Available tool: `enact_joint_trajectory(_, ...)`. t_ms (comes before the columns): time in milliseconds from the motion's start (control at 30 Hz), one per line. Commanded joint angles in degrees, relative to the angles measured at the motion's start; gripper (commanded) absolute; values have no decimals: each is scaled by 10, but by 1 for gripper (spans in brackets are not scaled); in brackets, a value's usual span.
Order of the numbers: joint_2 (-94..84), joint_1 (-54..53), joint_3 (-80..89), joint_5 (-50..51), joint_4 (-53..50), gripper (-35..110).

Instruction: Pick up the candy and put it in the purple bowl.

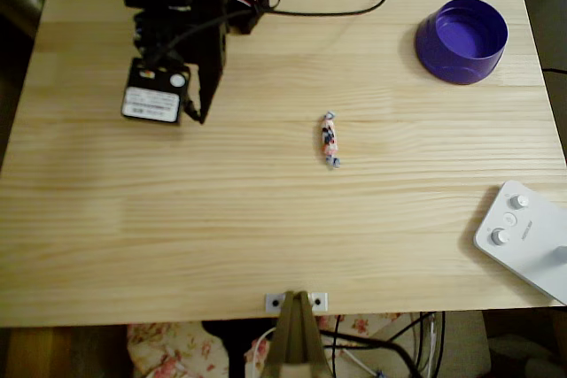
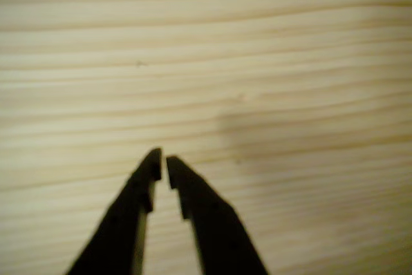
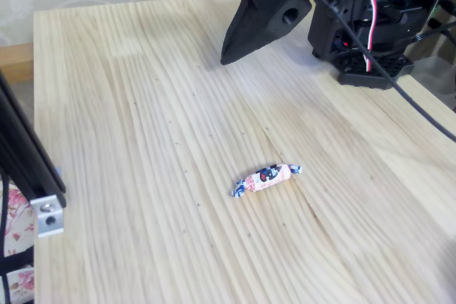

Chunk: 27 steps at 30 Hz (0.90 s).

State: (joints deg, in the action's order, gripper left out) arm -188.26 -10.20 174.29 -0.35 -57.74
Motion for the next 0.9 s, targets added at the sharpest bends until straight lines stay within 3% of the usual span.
enact_joint_trajectory(0, -8, -5, -10, 6, -1, -1)
enact_joint_trajectory(867, -8, 18, -10, -18, 0, -1)
